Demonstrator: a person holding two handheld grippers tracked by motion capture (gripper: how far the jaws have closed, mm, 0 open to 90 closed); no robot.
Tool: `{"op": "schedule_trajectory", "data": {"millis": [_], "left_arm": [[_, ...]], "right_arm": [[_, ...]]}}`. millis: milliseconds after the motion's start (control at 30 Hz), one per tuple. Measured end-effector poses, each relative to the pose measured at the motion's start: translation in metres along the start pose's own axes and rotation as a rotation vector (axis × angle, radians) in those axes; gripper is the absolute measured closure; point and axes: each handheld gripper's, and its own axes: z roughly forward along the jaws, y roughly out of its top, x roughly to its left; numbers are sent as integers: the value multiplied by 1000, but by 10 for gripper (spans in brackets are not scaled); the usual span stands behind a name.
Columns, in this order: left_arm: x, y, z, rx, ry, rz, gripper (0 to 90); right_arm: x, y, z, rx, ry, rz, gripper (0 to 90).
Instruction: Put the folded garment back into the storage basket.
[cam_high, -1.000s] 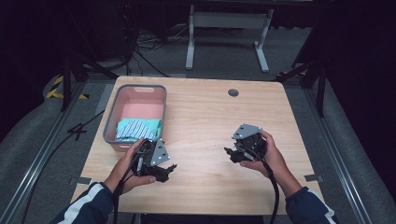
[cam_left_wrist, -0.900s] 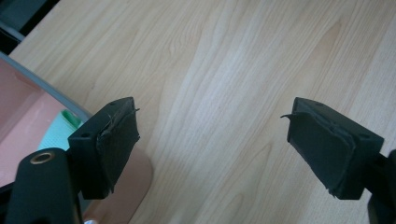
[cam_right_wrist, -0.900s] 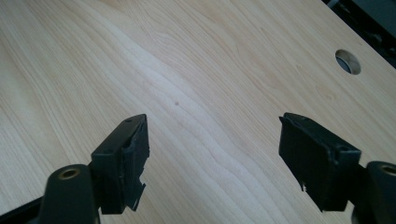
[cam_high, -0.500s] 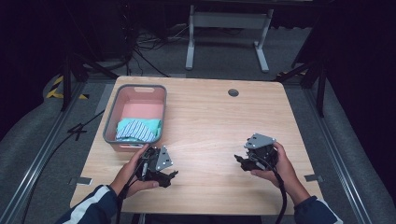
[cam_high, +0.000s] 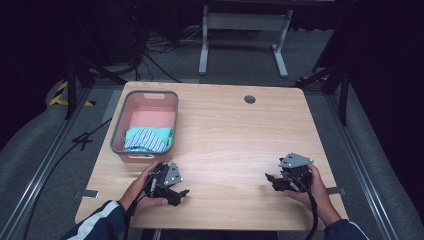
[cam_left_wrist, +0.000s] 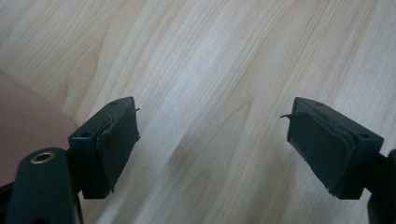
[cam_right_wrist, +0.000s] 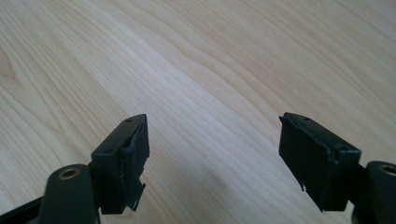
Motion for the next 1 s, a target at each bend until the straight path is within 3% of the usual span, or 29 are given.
{"op": "schedule_trajectory", "data": {"millis": [333, 367, 400, 500, 567, 1000], "left_arm": [[7, -13, 4, -9, -44, -27, 167], [8, -15, 5, -18, -57, -44, 164], [10, -18, 5, -27, -76, -66, 165], [13, -20, 6, -35, -92, -85, 158], [18, -27, 9, -67, -130, -136, 150], [18, -28, 10, -83, -132, -136, 131]], "right_arm": [[-12, -33, 4, 15, 27, 97, 243], [-13, -38, 6, 16, 30, 112, 235], [-15, -44, 7, -12, 61, 160, 231], [-19, -50, 8, -30, 78, 202, 202], [-20, -53, 9, -50, 80, 217, 187], [-21, -53, 10, -47, 81, 218, 164]]}}
